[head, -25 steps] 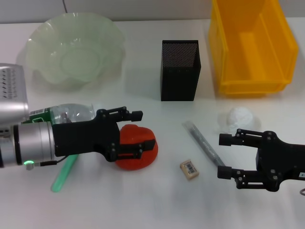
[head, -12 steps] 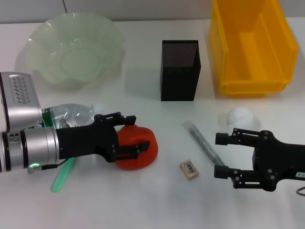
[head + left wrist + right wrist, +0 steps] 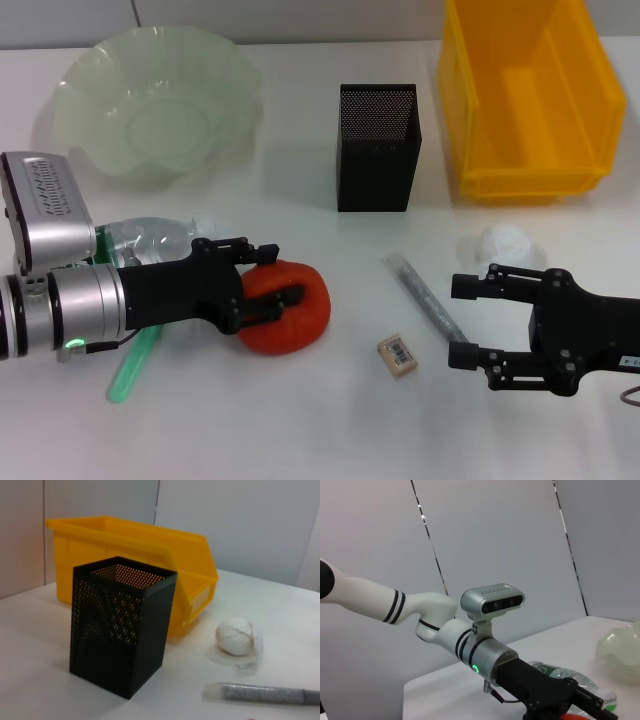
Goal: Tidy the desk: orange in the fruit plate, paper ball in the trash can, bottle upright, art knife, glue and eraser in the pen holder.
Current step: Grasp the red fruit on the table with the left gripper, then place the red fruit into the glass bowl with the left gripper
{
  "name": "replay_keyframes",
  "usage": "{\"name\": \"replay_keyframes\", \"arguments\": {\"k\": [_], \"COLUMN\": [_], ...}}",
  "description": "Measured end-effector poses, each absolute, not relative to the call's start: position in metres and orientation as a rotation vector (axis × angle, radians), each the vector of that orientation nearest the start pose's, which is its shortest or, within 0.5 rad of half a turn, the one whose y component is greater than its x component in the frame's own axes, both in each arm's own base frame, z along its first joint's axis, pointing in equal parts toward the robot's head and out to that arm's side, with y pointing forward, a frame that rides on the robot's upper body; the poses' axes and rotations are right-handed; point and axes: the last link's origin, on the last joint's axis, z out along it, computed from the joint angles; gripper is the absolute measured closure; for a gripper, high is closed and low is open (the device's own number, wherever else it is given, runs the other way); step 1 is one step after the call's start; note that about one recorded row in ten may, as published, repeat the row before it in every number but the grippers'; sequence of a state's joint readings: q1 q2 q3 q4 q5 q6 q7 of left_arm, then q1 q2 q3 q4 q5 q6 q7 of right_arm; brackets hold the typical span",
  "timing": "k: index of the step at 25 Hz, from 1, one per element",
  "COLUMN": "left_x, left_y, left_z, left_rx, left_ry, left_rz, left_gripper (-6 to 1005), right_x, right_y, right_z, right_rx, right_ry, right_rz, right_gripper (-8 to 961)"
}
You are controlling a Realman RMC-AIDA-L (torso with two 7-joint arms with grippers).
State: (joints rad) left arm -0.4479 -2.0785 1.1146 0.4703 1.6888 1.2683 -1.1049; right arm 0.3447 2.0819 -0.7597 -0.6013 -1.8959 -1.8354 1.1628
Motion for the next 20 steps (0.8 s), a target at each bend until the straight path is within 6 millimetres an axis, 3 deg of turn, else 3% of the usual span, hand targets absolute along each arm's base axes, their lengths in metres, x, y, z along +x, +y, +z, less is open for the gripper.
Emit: {"name": "replay_keyframes", "arguments": {"k": [4, 9, 13, 20], "left_x": [-0.2866, -0.2862, -0.2833, -0.2798], "left_y": [0.3043, 0.3066, 0.3080, 0.3089], "left_z": [-0.0658, -0.0654, -0.0632, -0.0612], "left_rx": [-2.741, -2.735, -2.738, -2.732], "left_ry": [-0.511, -0.512, -0.509, -0.506], "left_rz": [-0.541, -0.535, -0.556, -0.590], "left_gripper": [264, 467, 686, 721], "right_x": [0.2791, 0.2780, 0.2775, 0.2774], "right_y": [0.2471, 0.2485, 0.2490, 0.2492], "right_z": [-0.0070, -0.0070, -0.0070, -0.0070], "right_rx": [-2.833, -2.835, -2.837, -2.837], "right_ry": [0.496, 0.490, 0.488, 0.490], "right_rz": [0.990, 0.991, 0.991, 0.991], "right_gripper": [190, 190, 190, 191]}}
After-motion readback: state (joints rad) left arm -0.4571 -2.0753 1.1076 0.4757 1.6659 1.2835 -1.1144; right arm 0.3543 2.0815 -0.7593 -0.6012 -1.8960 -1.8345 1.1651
